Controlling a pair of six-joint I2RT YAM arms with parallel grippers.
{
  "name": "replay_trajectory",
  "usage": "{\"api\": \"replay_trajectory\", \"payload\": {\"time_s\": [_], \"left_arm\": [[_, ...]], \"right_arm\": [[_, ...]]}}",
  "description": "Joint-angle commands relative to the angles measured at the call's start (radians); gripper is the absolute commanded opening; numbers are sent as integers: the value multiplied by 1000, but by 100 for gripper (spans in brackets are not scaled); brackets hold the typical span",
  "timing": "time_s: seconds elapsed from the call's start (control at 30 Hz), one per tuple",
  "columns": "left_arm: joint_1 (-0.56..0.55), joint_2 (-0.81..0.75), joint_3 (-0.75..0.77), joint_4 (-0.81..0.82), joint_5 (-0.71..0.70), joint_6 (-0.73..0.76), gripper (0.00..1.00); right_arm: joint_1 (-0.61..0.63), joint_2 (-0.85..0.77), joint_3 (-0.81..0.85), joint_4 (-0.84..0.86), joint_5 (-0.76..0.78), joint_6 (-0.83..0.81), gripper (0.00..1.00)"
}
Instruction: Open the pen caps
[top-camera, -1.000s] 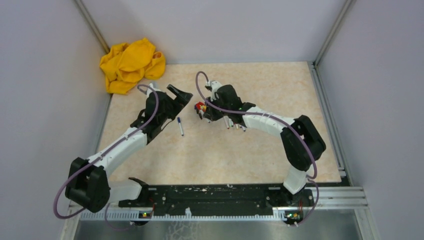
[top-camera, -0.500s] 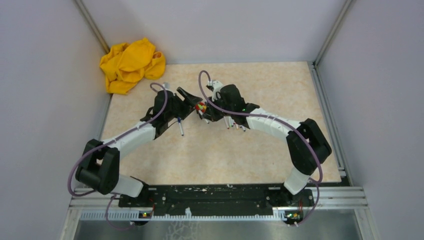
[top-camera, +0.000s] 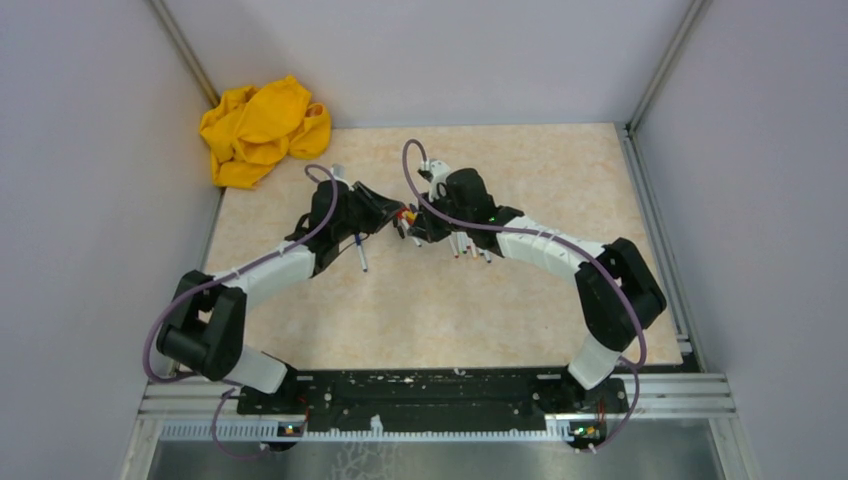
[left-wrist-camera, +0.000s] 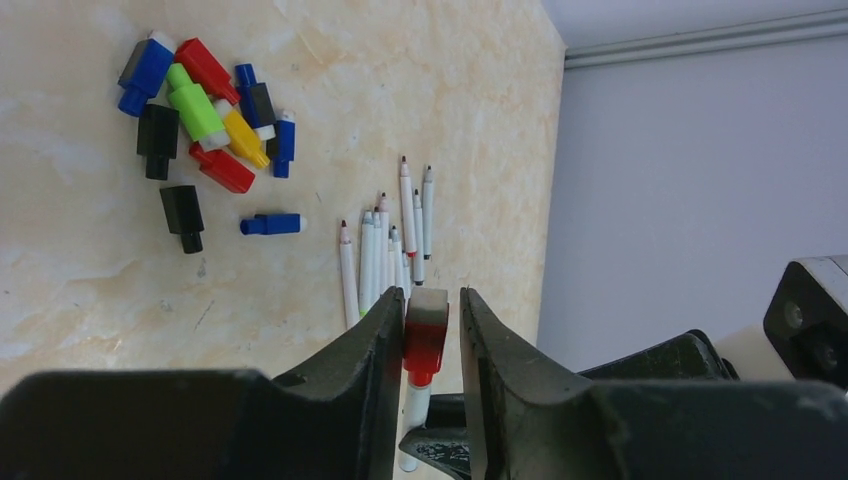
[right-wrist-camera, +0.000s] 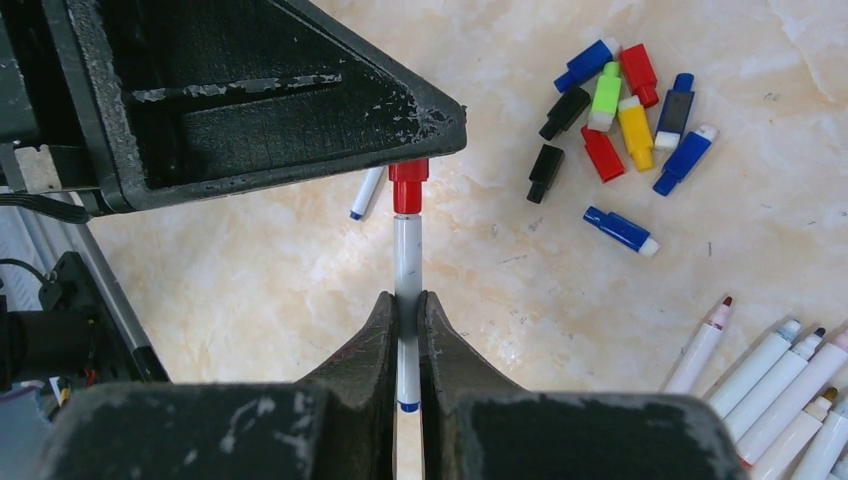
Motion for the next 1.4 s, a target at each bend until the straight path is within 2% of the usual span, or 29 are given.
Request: {"api": "replay_trajectory", "payload": {"time_s": [0.0,0.13,0.23,0.3,0.37,0.43,0.6,0.7,0.77,0.87,1.0,1.2,1.37], "left_arm": [[-5,14,15,61,30,-3,32],[-4,26,18,74,54,4,21],[-5,33,19,91,69,15,0],[-5,37,13,101,76,15,0],[-5,39,9,112,85,11,0],[-5,40,9,117,91,9,0],[-6,44,7,123,97,4,0],[-6,47,10,128,101,3,0],[-6,52,10,127,99,4,0],[-8,67,14,130,95,7,0],[-12,126,46,116,49,27,0],[50,267,165,59,-44,56,0],[71,330,230,10,-62,82,0]], "right_arm": [[-14,-59,-9,33,-21,4,0],[-19,-61,-9,30,-21,5,0],[-20,-63,-8,30,-24,4,0],[-20,-61,-6,32,-28,4,1],[-19,-54,4,31,-32,2,12],[-21,-45,17,28,-36,2,19],[-21,-19,38,26,-41,4,23],[-20,-6,47,26,-37,5,22],[-19,2,56,19,-31,3,18],[-20,23,77,4,-27,-1,0],[-19,49,79,-6,-12,-12,0],[-19,-18,-78,28,29,-3,0],[-18,-26,-98,23,85,2,0]]}}
